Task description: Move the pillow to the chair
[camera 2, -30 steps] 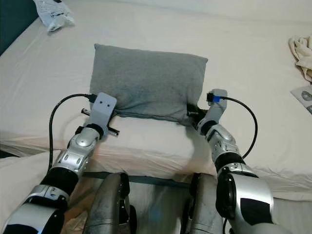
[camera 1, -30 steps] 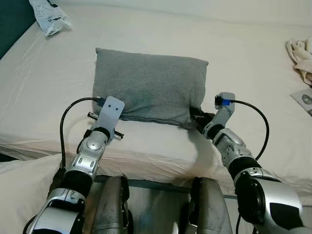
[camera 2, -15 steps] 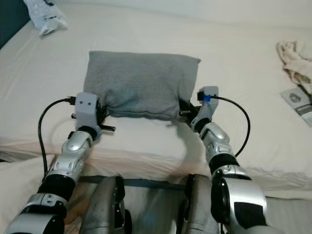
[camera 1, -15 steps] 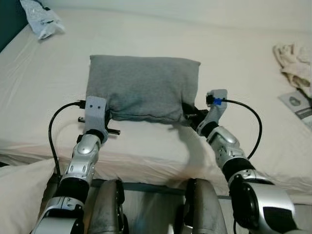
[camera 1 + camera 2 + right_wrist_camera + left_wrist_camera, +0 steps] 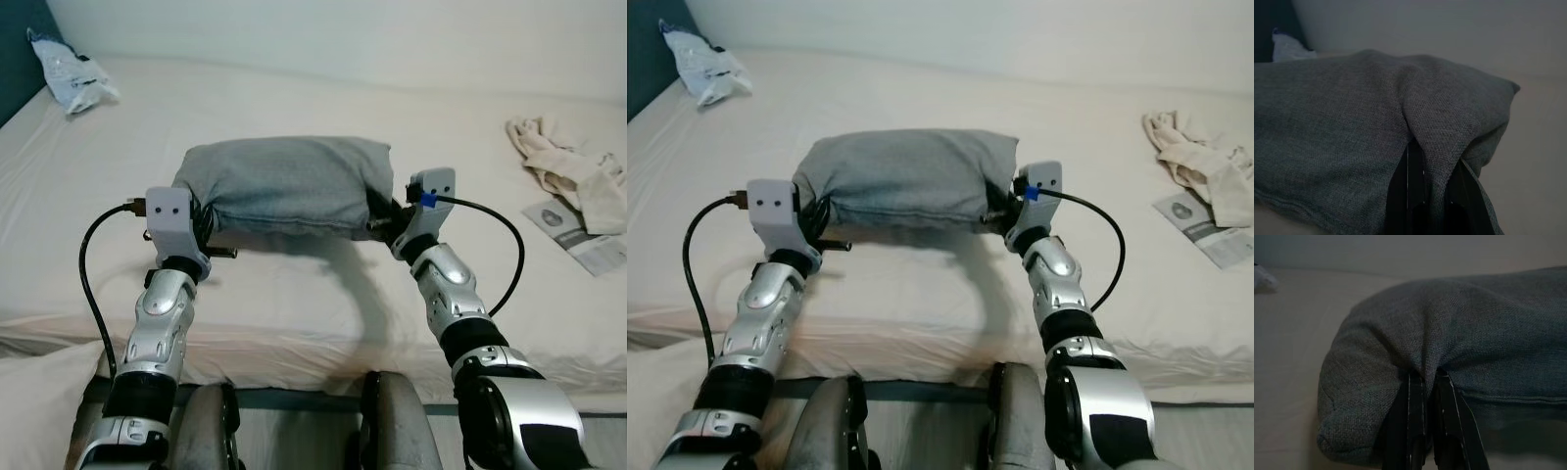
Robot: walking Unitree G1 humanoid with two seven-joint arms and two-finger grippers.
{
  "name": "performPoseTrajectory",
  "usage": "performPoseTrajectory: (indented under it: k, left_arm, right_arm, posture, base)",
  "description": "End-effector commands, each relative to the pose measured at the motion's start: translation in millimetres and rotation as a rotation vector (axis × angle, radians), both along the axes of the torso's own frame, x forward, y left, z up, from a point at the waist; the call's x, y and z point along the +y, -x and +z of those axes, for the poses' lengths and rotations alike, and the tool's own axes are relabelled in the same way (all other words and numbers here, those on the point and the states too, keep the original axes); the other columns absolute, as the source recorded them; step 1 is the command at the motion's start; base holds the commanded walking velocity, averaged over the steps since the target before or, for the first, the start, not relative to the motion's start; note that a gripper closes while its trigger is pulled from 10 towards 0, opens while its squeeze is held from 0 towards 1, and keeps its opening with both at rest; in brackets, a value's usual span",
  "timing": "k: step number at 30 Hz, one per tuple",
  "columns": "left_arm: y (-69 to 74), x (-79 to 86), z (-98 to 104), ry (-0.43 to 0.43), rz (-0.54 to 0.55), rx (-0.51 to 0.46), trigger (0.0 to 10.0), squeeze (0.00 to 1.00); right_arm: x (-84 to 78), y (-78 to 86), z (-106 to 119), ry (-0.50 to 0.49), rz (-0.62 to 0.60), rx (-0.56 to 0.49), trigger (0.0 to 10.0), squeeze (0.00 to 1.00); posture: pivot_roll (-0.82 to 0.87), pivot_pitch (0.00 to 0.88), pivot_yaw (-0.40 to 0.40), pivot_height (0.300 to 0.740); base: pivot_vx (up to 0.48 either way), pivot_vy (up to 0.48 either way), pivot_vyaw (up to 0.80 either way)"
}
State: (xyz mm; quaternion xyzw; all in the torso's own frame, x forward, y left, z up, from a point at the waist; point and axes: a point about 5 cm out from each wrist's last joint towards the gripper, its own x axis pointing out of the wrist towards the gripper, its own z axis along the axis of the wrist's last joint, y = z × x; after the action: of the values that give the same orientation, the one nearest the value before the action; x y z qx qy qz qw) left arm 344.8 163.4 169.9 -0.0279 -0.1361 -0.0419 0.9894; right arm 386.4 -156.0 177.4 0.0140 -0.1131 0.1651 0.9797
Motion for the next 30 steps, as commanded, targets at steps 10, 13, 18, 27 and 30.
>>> performPoseTrajectory:
  k: [10, 13, 18, 27, 30]
  left_arm:
    - [16.2, -4.0, -0.9, 0.033, 0.009, -0.05, 10.0, 0.0]
    - [18.8, -5.5, -2.2, 0.04, 0.007, -0.036, 10.0, 0.0]
    - [27.8, -3.4, -12.3, 0.045, 0.022, -0.013, 10.0, 0.0]
    - [41.3, -7.8, -18.0, 0.043, 0.016, -0.018, 10.0, 0.0]
    - [41.4, -8.6, -18.2, 0.041, 0.016, -0.017, 10.0, 0.0]
  right_arm:
    - [29.4, 23.7, -14.3, 0.087, -0.018, -0.11, 10.0, 0.0]
    - [28.4, 25.4, -19.0, 0.086, -0.039, -0.087, 10.0, 0.0]
    - [28.3, 36.0, -26.1, 0.079, -0.046, -0.095, 10.0, 0.0]
    - [26.4, 49.0, -42.9, 0.097, -0.082, -0.052, 10.0, 0.0]
    - [27.1, 50.1, -44.5, 0.097, -0.077, -0.047, 10.0, 0.0]
  posture:
    - [0.03, 0.079, -0.053, 0.572]
    - [0.04, 0.073, -0.047, 0.572]
    - [0.04, 0.068, -0.041, 0.582]
    - [0.04, 0.064, -0.02, 0.632]
    - [0.04, 0.064, -0.021, 0.642]
  base:
    - [0.0, 0.0, 0.0]
    - [0.0, 0.0, 0.0]
    - [0.0, 0.0, 0.0]
    - [0.0, 0.0, 0.0]
    - [0.0, 0.0, 0.0]
